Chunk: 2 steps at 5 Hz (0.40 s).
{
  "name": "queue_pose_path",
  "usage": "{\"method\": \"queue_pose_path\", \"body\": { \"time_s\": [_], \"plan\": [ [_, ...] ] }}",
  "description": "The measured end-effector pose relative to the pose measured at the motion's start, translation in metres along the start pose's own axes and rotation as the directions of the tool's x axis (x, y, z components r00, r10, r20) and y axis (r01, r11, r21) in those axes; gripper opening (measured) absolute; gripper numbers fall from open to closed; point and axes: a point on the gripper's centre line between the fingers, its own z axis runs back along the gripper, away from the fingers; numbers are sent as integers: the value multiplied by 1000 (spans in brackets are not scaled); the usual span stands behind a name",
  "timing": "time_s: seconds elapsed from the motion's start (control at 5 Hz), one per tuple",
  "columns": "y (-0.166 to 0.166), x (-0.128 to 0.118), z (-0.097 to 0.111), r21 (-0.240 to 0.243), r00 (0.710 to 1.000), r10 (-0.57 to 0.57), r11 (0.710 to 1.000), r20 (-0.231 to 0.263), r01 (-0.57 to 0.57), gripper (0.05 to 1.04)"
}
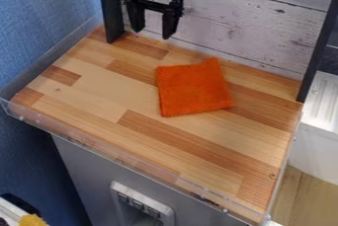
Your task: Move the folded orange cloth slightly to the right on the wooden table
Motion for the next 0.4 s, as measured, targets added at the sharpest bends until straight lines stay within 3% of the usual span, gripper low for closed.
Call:
{"method": "queue_pose_path", "body": {
  "time_s": [0.4],
  "plan": [
    [17,0,12,-8,1000,5,1000,10,-5,999]
  ]
}}
